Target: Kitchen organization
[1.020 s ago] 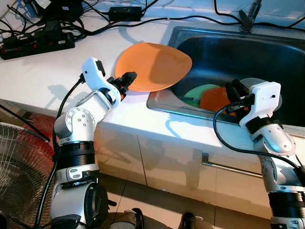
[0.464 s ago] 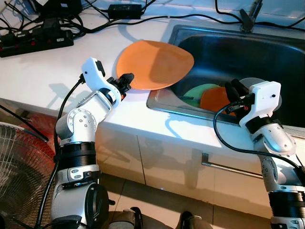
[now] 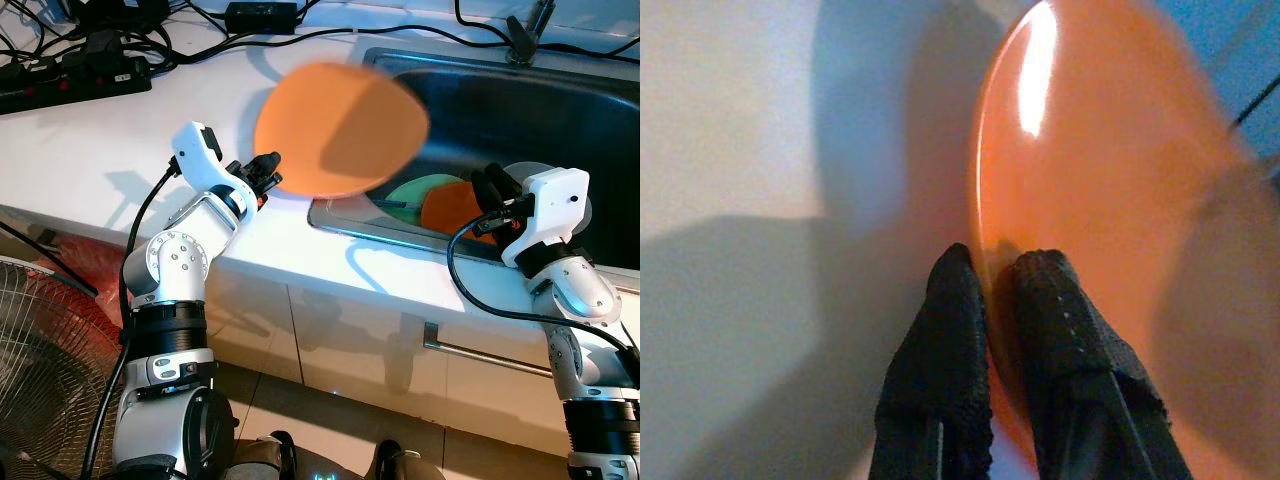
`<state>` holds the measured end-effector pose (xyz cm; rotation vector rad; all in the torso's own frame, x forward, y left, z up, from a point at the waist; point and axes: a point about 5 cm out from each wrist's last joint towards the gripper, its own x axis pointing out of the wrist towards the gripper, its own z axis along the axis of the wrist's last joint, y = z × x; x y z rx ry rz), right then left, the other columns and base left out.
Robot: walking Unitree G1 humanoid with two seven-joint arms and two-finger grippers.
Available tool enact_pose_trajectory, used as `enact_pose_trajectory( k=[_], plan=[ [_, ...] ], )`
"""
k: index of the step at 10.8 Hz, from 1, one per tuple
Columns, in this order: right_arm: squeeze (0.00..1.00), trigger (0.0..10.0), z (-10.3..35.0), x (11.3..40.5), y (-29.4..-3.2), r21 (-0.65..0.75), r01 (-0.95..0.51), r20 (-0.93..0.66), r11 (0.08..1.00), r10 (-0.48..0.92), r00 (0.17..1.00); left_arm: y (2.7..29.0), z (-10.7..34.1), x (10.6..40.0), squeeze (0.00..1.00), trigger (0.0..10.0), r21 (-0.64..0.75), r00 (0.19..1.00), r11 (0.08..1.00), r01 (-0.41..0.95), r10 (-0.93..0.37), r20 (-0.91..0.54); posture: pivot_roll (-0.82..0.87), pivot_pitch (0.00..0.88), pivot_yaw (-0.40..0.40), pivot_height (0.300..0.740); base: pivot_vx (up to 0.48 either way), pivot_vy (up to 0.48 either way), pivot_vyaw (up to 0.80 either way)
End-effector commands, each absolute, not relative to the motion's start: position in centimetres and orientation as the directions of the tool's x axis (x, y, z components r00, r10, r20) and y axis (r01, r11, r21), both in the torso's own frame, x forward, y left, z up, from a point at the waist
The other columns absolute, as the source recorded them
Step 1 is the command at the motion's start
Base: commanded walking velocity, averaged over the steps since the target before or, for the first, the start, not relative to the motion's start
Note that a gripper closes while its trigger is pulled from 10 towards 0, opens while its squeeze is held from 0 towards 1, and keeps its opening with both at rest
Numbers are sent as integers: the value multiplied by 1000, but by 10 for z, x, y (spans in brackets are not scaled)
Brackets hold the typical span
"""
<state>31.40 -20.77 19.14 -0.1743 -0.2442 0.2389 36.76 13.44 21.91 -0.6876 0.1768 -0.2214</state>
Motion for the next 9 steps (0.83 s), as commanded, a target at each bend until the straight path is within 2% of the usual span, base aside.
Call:
enact_pose_trajectory(
  k=[1, 2, 3, 6, 9],
  plan=[
    [0, 10000, 187, 314, -207, -196, -226, 189, 954, 263, 946, 134, 207, 366, 0, 0, -642, 956, 759, 109, -256, -140, -8, 190, 38, 740, 0, 0, 0],
    [0, 10000, 188, 314, -207, -198, -226, 191, 954, 264, 946, 130, 224, 364, 0, 4392, -654, 961, 730, 198, -277, -19, -11, 184, 38, 740, 0, 0, 0],
    [0, 10000, 188, 314, -207, -198, -224, 192, 954, 262, 946, 129, 236, 364, 0, 10000, -656, 961, 716, 237, -273, 49, -10, 177, 39, 740, 0, 0, 0],
    [0, 10000, 188, 314, -211, -205, -205, 197, 957, 245, 949, 126, 269, 365, 0, 10000, -628, 944, 705, 328, -232, 233, -21, 155, 50, 740, 0, 0, 0],
    [0, 10000, 191, 312, -222, -218, -157, 206, 963, 203, 957, 94, 281, 369, 0, 10000, -603, 899, 668, 437, -296, 323, -46, 130, 67, 740, 0, 0, 0]
  ],
)
